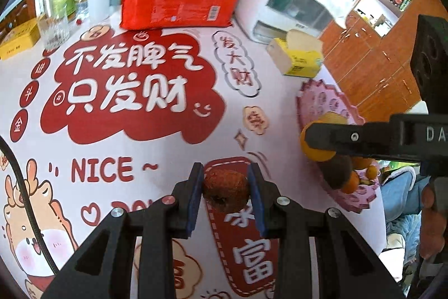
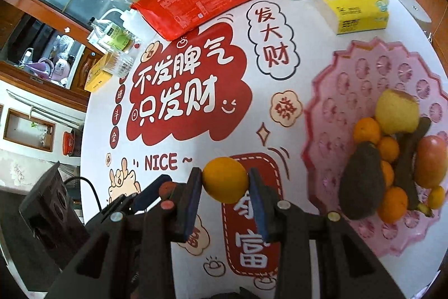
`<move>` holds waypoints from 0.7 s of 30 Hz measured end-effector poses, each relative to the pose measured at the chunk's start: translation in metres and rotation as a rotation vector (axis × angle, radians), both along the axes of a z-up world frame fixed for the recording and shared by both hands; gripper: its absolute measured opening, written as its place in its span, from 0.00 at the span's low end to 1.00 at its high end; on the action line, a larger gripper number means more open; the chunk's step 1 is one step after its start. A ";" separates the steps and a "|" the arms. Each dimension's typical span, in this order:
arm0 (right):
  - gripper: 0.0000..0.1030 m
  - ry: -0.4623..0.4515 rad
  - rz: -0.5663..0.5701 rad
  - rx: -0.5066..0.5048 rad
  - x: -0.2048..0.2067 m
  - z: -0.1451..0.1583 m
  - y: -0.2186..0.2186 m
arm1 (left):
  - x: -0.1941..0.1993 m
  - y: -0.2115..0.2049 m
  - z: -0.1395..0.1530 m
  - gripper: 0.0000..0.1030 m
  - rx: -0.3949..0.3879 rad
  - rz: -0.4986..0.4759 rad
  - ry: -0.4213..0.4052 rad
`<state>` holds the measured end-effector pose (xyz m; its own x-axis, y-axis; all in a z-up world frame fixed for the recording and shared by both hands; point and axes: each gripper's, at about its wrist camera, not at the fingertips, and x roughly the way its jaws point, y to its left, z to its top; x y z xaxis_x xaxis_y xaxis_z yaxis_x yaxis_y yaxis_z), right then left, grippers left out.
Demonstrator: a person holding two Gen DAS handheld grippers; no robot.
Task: Organize fruits
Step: 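Carry the lychee and mandarin over the pink bowl with both tools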
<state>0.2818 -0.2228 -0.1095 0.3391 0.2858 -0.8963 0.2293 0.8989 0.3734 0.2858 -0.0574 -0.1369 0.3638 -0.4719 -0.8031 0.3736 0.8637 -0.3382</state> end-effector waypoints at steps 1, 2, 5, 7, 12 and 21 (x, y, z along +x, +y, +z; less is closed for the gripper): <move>0.33 -0.008 -0.001 0.000 -0.005 0.003 -0.003 | -0.003 -0.004 0.003 0.30 -0.002 -0.003 -0.006; 0.33 -0.014 -0.002 -0.003 -0.009 0.005 -0.007 | -0.006 -0.007 0.007 0.30 -0.004 -0.004 -0.010; 0.33 -0.034 -0.002 -0.022 -0.024 0.013 -0.019 | -0.016 -0.021 0.016 0.30 -0.012 -0.009 -0.024; 0.33 -0.049 0.004 -0.026 -0.032 0.019 -0.029 | -0.023 -0.030 0.022 0.30 -0.020 -0.007 -0.032; 0.33 -0.072 0.021 -0.034 -0.048 0.029 -0.054 | -0.039 -0.059 0.036 0.30 -0.042 -0.006 -0.052; 0.33 -0.104 0.062 -0.050 -0.078 0.042 -0.109 | -0.065 -0.113 0.052 0.30 -0.074 0.039 -0.083</move>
